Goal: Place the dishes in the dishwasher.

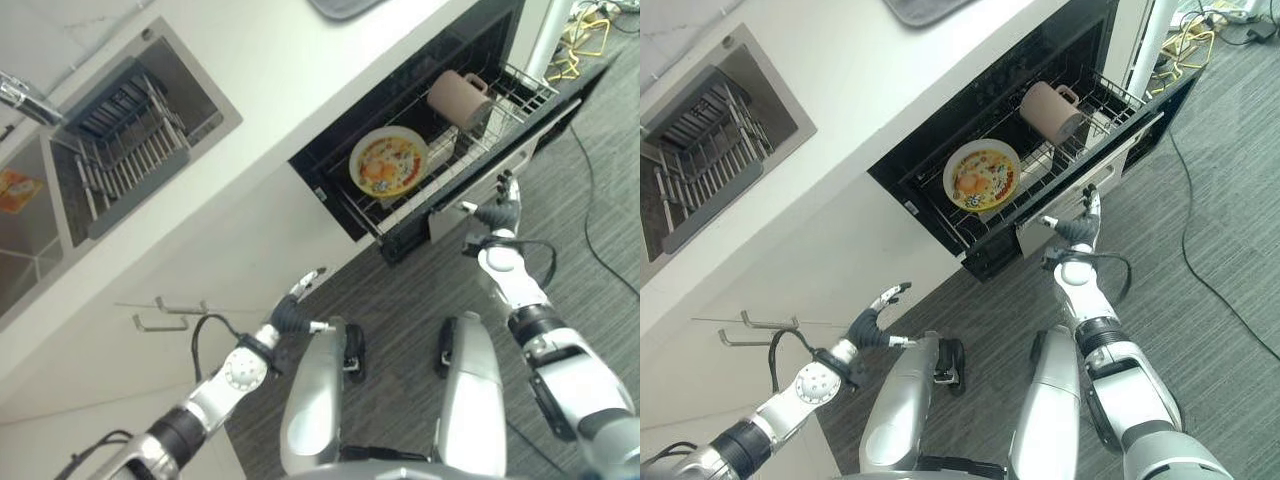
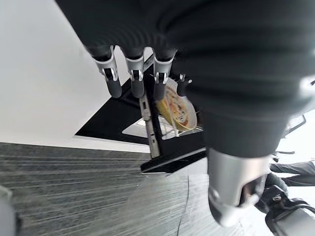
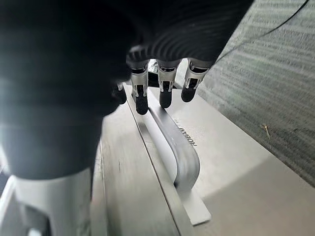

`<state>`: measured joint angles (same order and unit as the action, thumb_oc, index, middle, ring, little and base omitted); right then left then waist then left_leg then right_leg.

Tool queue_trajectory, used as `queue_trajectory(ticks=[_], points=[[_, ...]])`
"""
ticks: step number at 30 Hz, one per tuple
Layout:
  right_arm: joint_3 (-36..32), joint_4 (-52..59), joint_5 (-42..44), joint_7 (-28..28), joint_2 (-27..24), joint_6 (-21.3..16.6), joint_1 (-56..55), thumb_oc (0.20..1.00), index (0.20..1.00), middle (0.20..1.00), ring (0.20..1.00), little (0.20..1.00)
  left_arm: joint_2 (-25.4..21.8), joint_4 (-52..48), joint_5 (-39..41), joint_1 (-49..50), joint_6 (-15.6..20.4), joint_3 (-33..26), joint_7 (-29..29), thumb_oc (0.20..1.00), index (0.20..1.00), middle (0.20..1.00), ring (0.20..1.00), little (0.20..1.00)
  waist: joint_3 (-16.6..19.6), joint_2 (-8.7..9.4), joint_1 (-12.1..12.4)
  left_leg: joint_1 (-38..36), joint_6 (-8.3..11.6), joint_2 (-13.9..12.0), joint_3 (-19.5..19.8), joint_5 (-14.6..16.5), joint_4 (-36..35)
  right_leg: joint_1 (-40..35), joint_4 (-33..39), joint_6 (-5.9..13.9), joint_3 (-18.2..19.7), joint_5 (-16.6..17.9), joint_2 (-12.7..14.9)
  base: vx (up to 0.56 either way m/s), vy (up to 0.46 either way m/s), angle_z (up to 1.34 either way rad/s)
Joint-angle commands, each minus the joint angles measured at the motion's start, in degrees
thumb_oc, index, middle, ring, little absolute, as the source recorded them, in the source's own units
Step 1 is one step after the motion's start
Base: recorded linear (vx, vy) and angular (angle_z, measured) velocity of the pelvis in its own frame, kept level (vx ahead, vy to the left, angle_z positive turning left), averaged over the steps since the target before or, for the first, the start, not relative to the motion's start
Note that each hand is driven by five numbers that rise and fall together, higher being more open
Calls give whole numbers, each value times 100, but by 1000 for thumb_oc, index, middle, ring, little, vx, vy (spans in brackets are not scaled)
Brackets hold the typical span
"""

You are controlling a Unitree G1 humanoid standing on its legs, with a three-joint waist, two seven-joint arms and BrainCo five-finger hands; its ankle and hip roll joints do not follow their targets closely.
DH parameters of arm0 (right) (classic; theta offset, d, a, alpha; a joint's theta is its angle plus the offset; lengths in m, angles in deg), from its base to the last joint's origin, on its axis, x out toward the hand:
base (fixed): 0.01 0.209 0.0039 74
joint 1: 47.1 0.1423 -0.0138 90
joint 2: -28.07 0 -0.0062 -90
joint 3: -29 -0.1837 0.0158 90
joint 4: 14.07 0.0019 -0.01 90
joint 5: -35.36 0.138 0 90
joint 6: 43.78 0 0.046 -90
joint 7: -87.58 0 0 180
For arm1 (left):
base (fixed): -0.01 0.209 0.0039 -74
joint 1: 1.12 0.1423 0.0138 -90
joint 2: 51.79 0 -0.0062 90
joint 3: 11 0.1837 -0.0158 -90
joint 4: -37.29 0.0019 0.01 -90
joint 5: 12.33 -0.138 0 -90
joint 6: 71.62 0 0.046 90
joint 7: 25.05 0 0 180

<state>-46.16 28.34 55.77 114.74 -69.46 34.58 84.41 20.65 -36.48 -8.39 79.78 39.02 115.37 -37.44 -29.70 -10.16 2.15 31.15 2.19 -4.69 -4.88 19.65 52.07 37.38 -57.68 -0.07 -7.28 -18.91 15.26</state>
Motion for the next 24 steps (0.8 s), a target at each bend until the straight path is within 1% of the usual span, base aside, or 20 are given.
queue_trajectory(ticks=[1, 5, 6, 8, 10, 14, 15, 16, 19, 21, 24], points=[[230, -28, -247, -490, -11, -408, 1069, 1000, 1000, 1000, 1000, 1000, -201, -565, 274, 79, 270, -18, -81, 1000, 1000, 1000, 1000, 1000, -8, -31, 340, -341, -485, 136, -169, -349, -532, -717, 112, -149, -25, -3, -47, -27, -2, 14], [437, -159, -318, -554, -114, -359, 1482, 1000, 1000, 1000, 1000, 1000, -272, -621, 238, 27, 253, -33, -68, 1000, 1000, 1000, 1000, 1000, -10, -17, 524, -275, -483, 202, -80, -506, -768, -702, 196, -134, -148, 62, -40, -5, 12, 16], [549, -306, -395, -571, -192, -361, 1773, 1000, 1000, 1000, 1000, 1000, -335, -672, 194, 5, 299, -24, -44, 1000, 1000, 1000, 1000, 1000, -10, -36, 659, -265, -488, 267, -26, -593, -936, -717, 252, -123, -248, 90, -17, 13, 48, 19], [620, -411, -431, -568, -246, -307, 2003, 1000, 1000, 1000, 1000, 1000, -382, -712, 196, -18, 327, -14, -39, 1000, 1000, 1000, 1000, 1000, -10, -52, 753, -223, -490, 329, 23, -648, -1009, -703, 271, -110, -310, 112, -3, 19, 68, 30], [706, -544, -502, -542, -270, -329, 2206, 1000, 1000, 1000, 1000, 1000, -405, -751, 225, -46, 336, -21, -21, 1000, 1000, 1000, 1000, 1000, -10, -68, 860, -172, -503, 394, 71, -707, -1105, -675, 298, -93, -383, 144, 14, 23, 91, 29], [965, -742, -646, -529, -285, -294, 2663, 1000, 1000, 1000, 1000, 1000, -436, -768, 211, -115, 395, -2, 30, 1000, 1000, 1000, 1000, 1000, -10, -75, 1117, -81, -531, 531, 202, -882, -1393, -658, 434, -26, -567, 259, 57, 24, 100, 23], [1041, -794, -656, -512, -301, -303, 2773, 1000, 1000, 1000, 1000, 1000, -443, -783, 219, -108, 400, -9, 17, 1000, 1000, 1000, 1000, 1000, -10, -83, 1197, -94, -542, 576, 253, -955, -1519, -698, 502, -3, -634, 292, 79, 79, 155, 38], [1142, -878, -729, -458, -306, -286, 2939, 1000, 1000, 1000, 1000, 1000, -459, -759, 223, -127, 414, -24, 2, 1000, 1000, 1000, 1000, 1000, -10, -90, 1337, -141, -554, 632, 335, -1068, -1709, -787, 598, 40, -751, 345, 130, 81, 147, 26], [1226, -958, -746, -387, -355, -296, 3112, 1000, 1000, 1000, 1000, 1000, -488, -773, 212, -113, 431, -66, -7, 1000, 1000, 1000, 1000, 1000, -10, -103, 1464, -202, -573, 681, 420, -1189, -1921, -897, 729, 66, -871, 409, 171, 54, 91, 34], [1292, -1006, -796, -330, -455, -293, 3278, 1000, 1000, 1000, 1000, 1000, -519, -800, 230, -61, 438, -157, 39, 1000, 1000, 1000, 1000, 1000, -10, -104, 1594, -258, -578, 723, 500, -1278, -2096, -1006, 872, 88, -984, 484, 215, 76, 85, 13], [1329, -1051, -718, -272, -534, -262, 3487, 1000, 1000, 1000, 1000, 1000, -584, -867, 223, -31, 471, -232, 139, 1000, 1000, 1000, 1000, 1000, -10, -94, 1704, -304, -593, 767, 582, -1363, -2255, -1122, 1069, 118, -1056, 572, 210, 55, 37, 16]])
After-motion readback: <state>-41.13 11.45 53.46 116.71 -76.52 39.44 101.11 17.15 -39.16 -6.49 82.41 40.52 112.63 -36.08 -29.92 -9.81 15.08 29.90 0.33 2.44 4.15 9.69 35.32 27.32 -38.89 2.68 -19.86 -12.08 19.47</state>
